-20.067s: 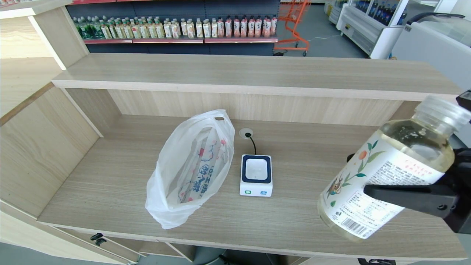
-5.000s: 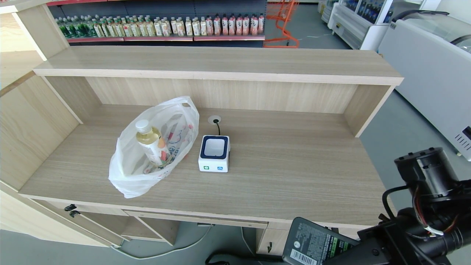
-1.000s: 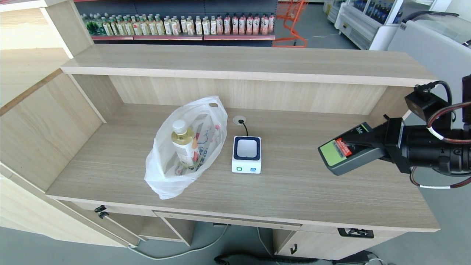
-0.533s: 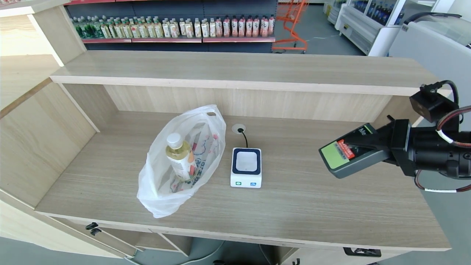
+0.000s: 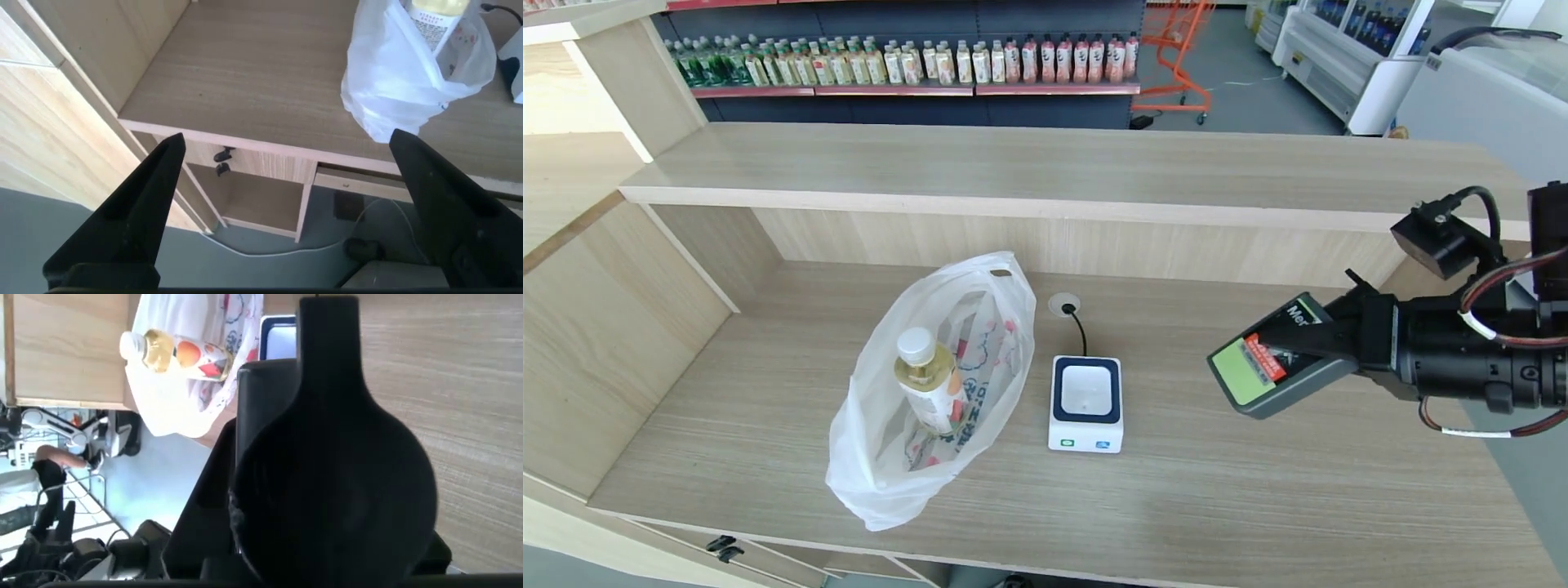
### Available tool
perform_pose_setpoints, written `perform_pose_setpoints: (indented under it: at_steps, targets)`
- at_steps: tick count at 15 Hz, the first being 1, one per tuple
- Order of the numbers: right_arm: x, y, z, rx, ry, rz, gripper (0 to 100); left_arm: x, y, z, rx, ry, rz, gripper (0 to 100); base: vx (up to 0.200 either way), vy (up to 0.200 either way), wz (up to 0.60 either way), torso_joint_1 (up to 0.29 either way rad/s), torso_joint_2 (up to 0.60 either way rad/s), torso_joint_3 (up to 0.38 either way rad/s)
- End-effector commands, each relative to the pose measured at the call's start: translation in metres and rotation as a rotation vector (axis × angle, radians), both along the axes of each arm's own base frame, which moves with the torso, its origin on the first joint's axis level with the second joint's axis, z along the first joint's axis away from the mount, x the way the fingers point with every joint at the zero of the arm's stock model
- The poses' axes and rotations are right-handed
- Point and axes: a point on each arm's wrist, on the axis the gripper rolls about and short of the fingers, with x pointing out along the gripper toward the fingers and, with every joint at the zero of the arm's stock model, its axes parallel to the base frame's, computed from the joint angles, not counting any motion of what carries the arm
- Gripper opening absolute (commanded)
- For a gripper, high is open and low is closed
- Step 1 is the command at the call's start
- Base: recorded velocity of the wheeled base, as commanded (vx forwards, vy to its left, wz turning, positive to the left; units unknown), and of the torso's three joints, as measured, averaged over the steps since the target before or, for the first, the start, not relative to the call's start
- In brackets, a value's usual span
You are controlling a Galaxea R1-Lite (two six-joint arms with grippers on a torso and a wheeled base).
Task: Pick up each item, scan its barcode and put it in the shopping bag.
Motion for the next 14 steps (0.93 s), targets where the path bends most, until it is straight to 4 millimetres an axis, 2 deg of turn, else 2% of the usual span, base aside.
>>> perform_pose_setpoints:
  at_steps: [1, 5, 10, 14]
  targets:
    - [-0.003, 0.008, -0.005, -0.018, 0.006, 0.027, 0, 0.0, 0.0, 0.0, 0.0, 0.002, 0.001, 100, 0.0, 0.0, 0.0, 0.0, 0.0, 0.0]
    - [0.004, 0.016, -0.04, -0.175, 0.027, 0.033, 0, 0.0, 0.0, 0.0, 0.0, 0.0, 0.001, 100, 0.0, 0.0, 0.0, 0.0, 0.0, 0.0]
    - [0.041, 0.032, -0.058, -0.153, -0.025, 0.038, 0, 0.0, 0.0, 0.0, 0.0, 0.002, 0.001, 100, 0.0, 0.0, 0.0, 0.0, 0.0, 0.0]
    - [0.052, 0.047, -0.073, -0.157, -0.014, 0.069, 0, 0.0, 0.0, 0.0, 0.0, 0.0, 0.001, 100, 0.0, 0.0, 0.0, 0.0, 0.0, 0.0]
